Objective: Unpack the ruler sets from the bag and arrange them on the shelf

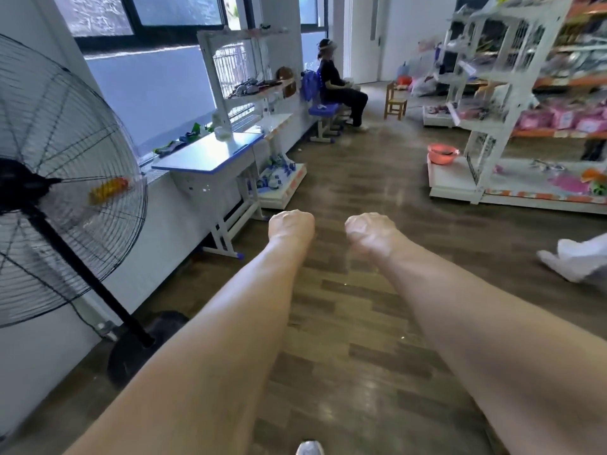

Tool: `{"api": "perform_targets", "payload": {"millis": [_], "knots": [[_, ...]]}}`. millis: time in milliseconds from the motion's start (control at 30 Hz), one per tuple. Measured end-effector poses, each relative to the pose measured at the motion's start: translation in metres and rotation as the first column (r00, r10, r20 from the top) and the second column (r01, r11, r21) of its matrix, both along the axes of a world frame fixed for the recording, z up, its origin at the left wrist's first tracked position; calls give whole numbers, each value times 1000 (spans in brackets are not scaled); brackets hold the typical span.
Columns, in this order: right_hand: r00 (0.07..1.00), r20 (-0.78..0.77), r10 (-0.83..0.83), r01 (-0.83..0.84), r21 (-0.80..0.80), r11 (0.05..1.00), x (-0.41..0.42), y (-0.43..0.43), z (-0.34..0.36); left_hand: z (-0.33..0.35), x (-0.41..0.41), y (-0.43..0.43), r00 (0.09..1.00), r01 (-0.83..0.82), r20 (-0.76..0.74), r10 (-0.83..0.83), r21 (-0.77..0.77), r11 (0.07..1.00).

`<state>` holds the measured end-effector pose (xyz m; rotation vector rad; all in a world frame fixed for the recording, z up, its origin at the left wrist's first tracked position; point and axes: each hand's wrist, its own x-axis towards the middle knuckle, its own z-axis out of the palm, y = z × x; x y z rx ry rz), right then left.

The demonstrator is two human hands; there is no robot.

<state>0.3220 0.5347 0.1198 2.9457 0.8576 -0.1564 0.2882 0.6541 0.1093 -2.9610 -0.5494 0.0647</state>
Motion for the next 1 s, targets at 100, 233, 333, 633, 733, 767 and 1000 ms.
{"api": "perform_targets", "payload": {"millis": [100,233,333,633,733,767,1000], "knots": [[1000,-10,-19,19,-11,1000,50,22,-6,-9,57,27,1000,22,19,-22,15,1000],[998,-10,-54,54,3,999,126,58,-3,-7,144,67,997,60,36,-61,23,998],[996,-9,-87,87,11,996,182,84,2,0,204,92,995,87,40,-88,33,996],[998,5,-61,61,11,998,313,143,0,6,332,140,991,127,24,-128,22,992],[999,-10,-42,42,8,999,350,156,0,3,366,152,994,110,13,-110,23,994],[999,-13,-38,38,8,999,363,159,0,2,379,155,995,102,8,-103,28,994],[999,-38,-27,28,36,999,471,161,1,0,484,162,999,42,-8,-42,33,999]]}}
